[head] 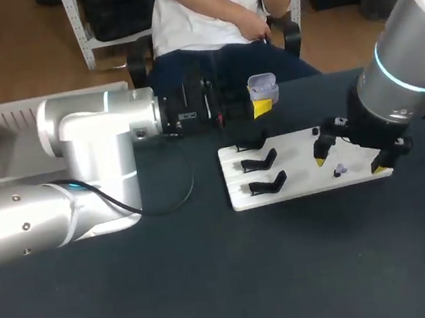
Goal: Pick up each earbud case from the left stands, insert the matching earbuds, close the lid, and place the case in the box.
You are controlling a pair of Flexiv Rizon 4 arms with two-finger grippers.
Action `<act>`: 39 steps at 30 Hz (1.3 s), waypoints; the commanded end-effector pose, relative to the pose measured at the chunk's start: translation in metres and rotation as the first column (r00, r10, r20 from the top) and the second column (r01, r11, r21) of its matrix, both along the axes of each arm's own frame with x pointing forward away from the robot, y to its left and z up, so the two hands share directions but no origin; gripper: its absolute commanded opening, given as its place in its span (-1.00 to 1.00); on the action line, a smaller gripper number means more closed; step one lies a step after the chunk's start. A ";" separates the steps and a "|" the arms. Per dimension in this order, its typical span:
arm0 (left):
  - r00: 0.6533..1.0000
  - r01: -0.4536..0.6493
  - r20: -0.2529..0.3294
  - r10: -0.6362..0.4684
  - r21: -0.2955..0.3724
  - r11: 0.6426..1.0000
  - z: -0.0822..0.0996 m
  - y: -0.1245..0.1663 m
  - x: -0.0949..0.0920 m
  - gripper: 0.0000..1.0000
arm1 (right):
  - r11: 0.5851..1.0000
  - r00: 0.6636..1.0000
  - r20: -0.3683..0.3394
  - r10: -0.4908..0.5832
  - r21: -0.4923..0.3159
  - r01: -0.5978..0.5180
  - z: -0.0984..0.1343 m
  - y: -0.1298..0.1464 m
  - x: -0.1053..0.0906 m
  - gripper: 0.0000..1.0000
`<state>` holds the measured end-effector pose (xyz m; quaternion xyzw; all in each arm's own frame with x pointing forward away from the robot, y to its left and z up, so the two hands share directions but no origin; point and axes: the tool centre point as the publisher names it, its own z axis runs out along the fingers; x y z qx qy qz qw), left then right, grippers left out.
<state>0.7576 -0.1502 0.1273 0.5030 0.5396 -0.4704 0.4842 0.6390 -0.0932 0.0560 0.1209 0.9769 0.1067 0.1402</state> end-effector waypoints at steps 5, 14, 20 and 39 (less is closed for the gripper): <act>1.000 -0.006 0.004 0.006 -0.004 1.000 -0.001 0.000 -0.002 -1.00 | 1.000 0.995 0.099 -0.020 0.001 0.020 -0.022 -0.001 0.013 1.00; 1.000 -0.006 0.004 0.006 -0.004 1.000 -0.001 0.000 -0.002 -1.00 | 1.000 0.997 0.076 -0.022 -0.005 0.022 -0.029 -0.001 0.022 0.72; 1.000 -0.006 0.004 0.006 -0.004 1.000 -0.001 0.000 -0.002 -1.00 | 0.999 0.998 0.058 -0.034 -0.001 0.034 -0.031 0.000 0.023 0.55; 1.000 -0.006 0.004 0.006 -0.004 1.000 -0.001 0.000 -0.002 -1.00 | 0.998 0.998 0.007 -0.067 -0.011 0.067 -0.035 0.002 0.021 -0.05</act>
